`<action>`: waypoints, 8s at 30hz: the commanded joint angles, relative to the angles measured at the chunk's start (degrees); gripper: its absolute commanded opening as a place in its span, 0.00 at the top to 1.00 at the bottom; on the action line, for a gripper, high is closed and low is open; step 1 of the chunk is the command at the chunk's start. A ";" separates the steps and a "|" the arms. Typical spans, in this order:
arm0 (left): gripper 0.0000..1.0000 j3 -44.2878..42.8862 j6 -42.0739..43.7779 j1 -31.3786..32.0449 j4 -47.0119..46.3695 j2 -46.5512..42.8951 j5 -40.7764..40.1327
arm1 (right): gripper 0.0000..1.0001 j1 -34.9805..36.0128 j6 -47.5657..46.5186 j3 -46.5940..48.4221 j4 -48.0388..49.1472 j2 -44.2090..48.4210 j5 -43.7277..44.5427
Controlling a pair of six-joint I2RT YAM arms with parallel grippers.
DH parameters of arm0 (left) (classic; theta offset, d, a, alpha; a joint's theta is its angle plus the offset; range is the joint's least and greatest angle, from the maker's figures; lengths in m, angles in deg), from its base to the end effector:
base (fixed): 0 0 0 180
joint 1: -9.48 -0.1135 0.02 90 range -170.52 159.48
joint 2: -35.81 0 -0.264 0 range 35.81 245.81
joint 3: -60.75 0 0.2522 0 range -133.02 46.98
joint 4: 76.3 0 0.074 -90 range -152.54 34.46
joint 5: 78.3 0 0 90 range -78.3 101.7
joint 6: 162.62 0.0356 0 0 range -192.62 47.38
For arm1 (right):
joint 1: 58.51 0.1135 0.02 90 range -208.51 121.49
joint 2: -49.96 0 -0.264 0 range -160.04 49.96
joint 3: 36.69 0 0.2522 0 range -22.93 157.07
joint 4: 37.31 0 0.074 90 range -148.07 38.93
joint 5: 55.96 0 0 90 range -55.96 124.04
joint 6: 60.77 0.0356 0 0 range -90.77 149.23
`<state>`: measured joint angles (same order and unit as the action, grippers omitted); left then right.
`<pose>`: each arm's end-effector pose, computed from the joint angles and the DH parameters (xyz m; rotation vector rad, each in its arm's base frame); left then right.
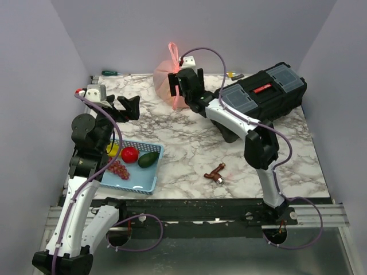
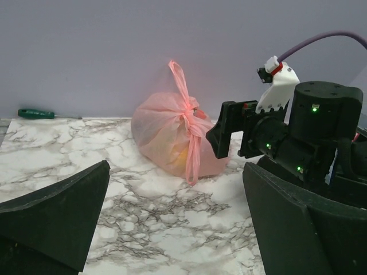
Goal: Take the fake fruits out of the plastic bag
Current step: Move the plastic bag to the center of the board, then untie the plastic bag at the center of the board.
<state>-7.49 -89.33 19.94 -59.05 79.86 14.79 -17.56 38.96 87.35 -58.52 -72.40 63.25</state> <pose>0.1659 -0.0326 0.4136 -0.0353 1.4635 -0.4264 0.3984 0.3227 0.3088 -0.1688 1.8611 0.1228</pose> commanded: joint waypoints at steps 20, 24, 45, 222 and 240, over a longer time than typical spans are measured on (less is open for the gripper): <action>0.01 -0.32 -8.60 -7.87 -3.16 5.79 14.71 | 0.23 0.52 -25.50 17.78 6.85 -21.04 11.81; 0.01 -0.45 -9.71 -8.12 -4.72 7.23 17.09 | 0.23 0.49 -23.78 16.96 6.82 -21.53 10.52; 0.01 -2.55 -11.73 -8.44 -2.12 12.23 20.20 | 0.85 3.01 -20.25 8.88 5.71 -17.78 2.35; 1.00 -34.04 2.68 23.47 40.63 50.00 -0.66 | 0.71 8.71 21.15 -53.49 12.86 33.80 -5.59; 0.56 -34.31 2.41 23.50 40.64 52.50 6.88 | 0.99 8.73 19.91 -60.86 19.28 39.02 -9.73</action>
<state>-41.57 -86.27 43.13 -18.51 131.09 17.66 -8.64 59.18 28.19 -43.06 -35.27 56.91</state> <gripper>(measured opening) 0.306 0.012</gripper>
